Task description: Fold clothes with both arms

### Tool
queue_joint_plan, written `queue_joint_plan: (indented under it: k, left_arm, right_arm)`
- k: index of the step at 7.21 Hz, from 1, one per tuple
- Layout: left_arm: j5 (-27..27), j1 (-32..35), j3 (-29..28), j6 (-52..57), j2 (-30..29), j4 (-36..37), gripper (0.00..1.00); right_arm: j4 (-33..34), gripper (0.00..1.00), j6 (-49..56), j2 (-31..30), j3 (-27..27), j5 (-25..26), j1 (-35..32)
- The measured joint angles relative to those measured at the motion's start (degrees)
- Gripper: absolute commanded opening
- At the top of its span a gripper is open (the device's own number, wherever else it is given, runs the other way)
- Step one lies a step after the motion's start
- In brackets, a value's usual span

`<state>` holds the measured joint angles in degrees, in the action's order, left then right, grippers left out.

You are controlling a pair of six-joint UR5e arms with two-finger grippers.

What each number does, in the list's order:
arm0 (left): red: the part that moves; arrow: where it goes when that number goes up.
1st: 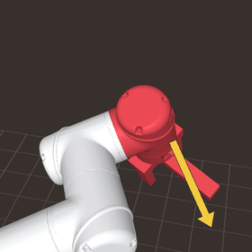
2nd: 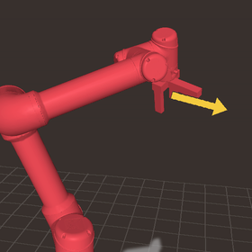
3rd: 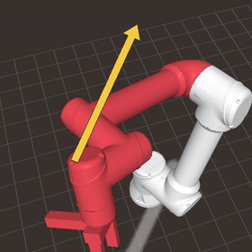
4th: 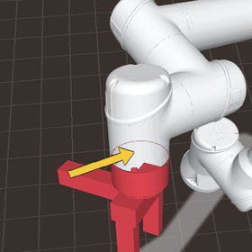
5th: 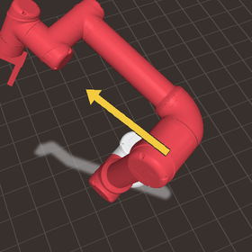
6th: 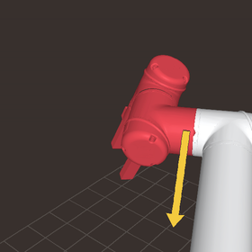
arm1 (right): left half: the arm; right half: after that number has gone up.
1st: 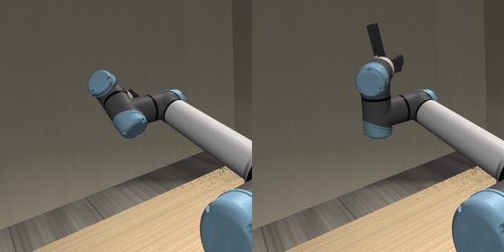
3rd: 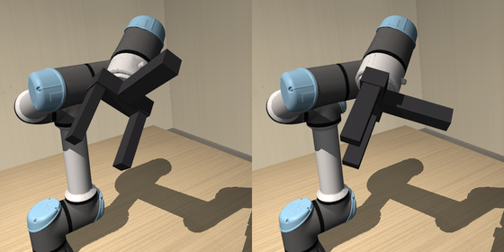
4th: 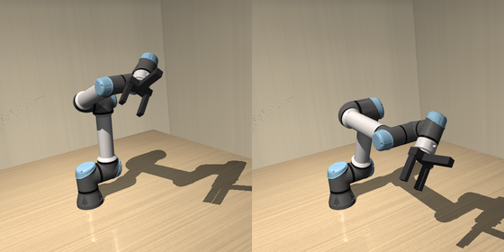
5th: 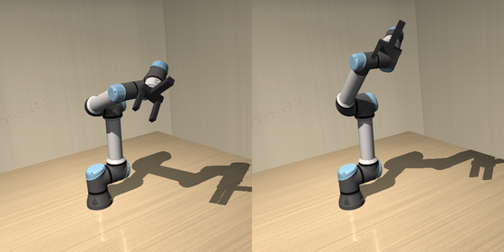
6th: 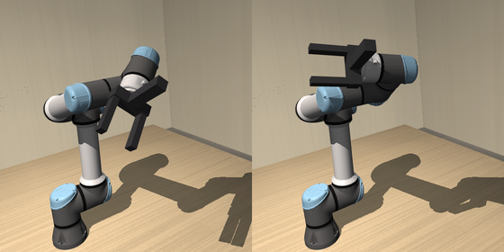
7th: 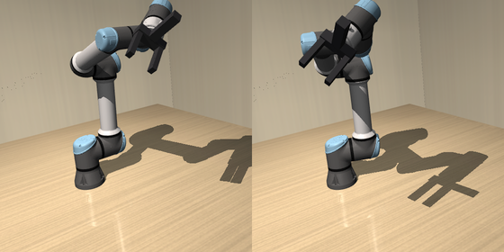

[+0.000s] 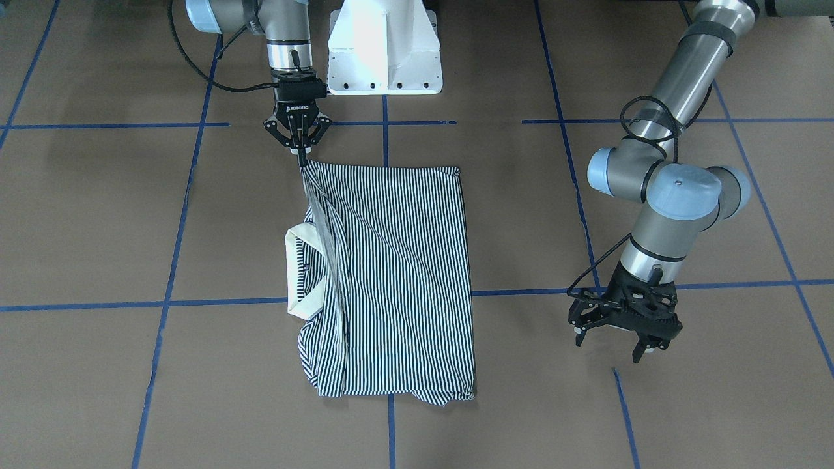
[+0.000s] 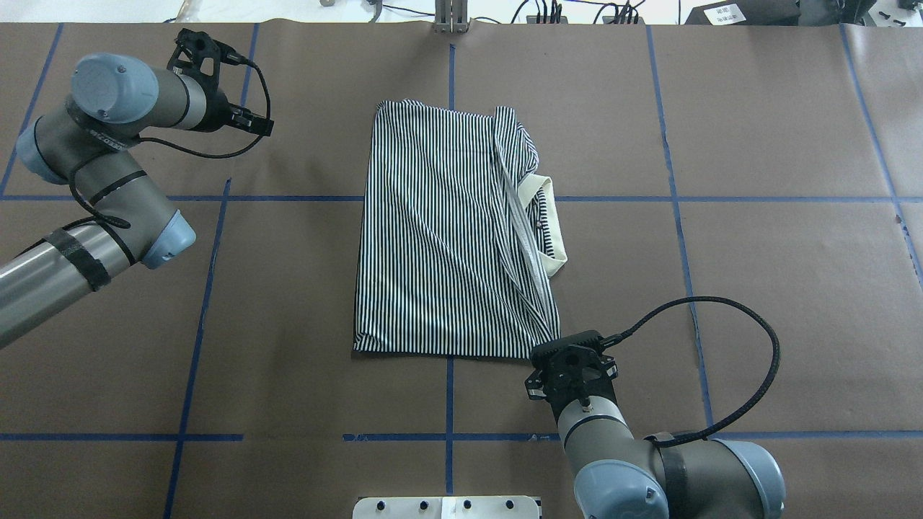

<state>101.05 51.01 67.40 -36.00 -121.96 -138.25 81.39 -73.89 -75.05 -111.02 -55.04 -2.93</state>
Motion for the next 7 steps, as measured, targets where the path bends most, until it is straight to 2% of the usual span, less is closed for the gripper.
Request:
queue_joint_plan:
  k: [1, 4, 5, 6, 7]
  left_arm:
    - [-0.03, -0.02, 0.01, -0.03, -0.02, 0.0, 1.0]
    - [0.01, -0.28, 0.01, -0.1, 0.02, -0.06, 1.0]
    - [0.0, -0.29, 0.01, -0.12, 0.04, -0.07, 1.0]
    - [-0.02, -0.3, 0.01, -0.12, 0.04, -0.08, 1.0]
    - [0.0, -0.33, 0.14, -0.3, 0.08, -0.09, 1.0]
  right_arm:
    - [0.02, 0.99, -4.93, -0.27, -0.09, -0.06, 1.02]
    - [0.08, 1.0, -7.88, -0.48, -2.27, -1.64, 1.49]
    - [0.07, 0.92, -6.7, -0.18, -3.91, -4.23, 0.36]
    - [0.05, 0.67, -4.79, 0.97, -4.35, -7.22, -2.29]
    - [0.07, 0.55, -2.6, 3.32, -3.35, -10.46, -5.77]
